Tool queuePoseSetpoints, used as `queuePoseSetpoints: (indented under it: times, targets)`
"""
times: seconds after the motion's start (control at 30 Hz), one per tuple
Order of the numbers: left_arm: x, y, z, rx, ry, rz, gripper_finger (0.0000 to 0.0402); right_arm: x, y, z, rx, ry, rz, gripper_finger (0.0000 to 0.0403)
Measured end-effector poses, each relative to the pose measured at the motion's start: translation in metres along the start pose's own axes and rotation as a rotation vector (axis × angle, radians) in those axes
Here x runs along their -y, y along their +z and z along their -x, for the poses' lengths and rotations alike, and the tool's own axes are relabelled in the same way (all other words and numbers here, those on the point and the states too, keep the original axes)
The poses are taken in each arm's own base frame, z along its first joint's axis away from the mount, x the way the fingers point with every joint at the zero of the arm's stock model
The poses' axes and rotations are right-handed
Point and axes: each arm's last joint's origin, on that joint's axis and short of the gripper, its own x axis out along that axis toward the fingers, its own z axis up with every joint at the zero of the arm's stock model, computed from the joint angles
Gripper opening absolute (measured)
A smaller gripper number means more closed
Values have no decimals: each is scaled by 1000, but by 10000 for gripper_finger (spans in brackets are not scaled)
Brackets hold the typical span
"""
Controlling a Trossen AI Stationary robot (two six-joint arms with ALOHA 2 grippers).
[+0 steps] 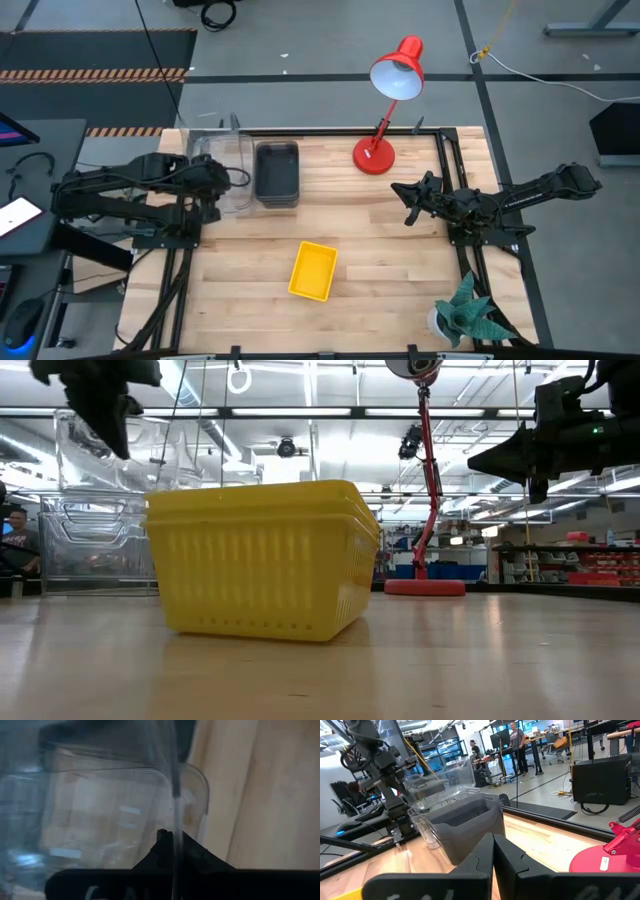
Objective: Stack baskets by color
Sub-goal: Stack the right transparent bin on top of the left transparent bin
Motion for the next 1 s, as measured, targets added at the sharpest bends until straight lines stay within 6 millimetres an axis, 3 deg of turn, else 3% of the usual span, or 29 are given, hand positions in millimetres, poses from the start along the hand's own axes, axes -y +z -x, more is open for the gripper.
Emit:
queuePoseSetpoints:
  times: [0.4,0.73,0.83,1.0]
  targets:
    - [14,-11,-40,-17,-144,-51,6,0,0,0,0,0,0,13]
    - [17,-12,-43,-22,-202,1,11,0,0,0,0,0,0,13]
    - [17,-11,-43,-18,-202,24,35,0,0,0,0,0,1,13]
    - [17,-12,-43,-22,-183,26,125,0,0,0,0,0,0,13]
